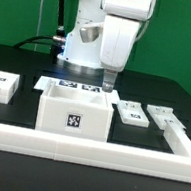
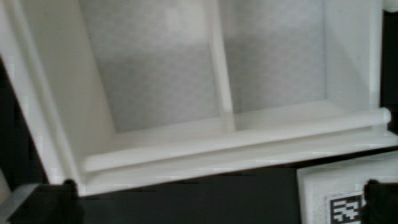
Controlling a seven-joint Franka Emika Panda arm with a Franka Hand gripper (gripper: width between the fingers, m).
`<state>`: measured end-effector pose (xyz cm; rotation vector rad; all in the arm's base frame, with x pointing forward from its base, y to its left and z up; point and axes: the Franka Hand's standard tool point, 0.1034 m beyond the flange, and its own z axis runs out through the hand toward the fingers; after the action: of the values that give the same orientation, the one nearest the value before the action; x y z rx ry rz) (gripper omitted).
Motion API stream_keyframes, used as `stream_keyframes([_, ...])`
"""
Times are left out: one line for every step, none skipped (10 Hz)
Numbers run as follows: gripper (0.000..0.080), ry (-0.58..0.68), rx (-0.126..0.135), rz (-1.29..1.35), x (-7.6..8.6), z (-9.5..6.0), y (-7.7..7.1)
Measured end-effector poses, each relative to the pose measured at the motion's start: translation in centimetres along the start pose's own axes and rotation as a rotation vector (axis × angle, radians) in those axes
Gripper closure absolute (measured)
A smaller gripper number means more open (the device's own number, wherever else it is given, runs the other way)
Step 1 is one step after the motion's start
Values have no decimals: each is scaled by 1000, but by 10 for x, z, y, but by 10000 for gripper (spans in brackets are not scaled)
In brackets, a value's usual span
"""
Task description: Assemble cabinet
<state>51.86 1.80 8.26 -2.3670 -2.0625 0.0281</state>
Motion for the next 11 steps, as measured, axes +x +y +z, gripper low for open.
stream_keyframes([2,0,11,-79,-7,3,-2])
stream_keyframes([2,2,6,-147,-15,8,-6])
stream_keyframes([2,3,11,-174,-23,12,-17])
stream_keyframes([2,2,19,-170,-29,13,-25])
stream_keyframes([2,2,19,-161,-29,12,-23])
stream_keyframes([2,2,20,-160,-29,13,-24])
stream_keyframes([2,2,21,-160,-30,14,-24])
stream_keyframes([2,3,25,-150,-30,15,-27])
stream_keyframes([2,2,38,-143,-30,19,-40])
stream_keyframes([2,4,39,-145,-31,24,-52])
stream_keyframes([2,5,46,-147,-30,28,-58])
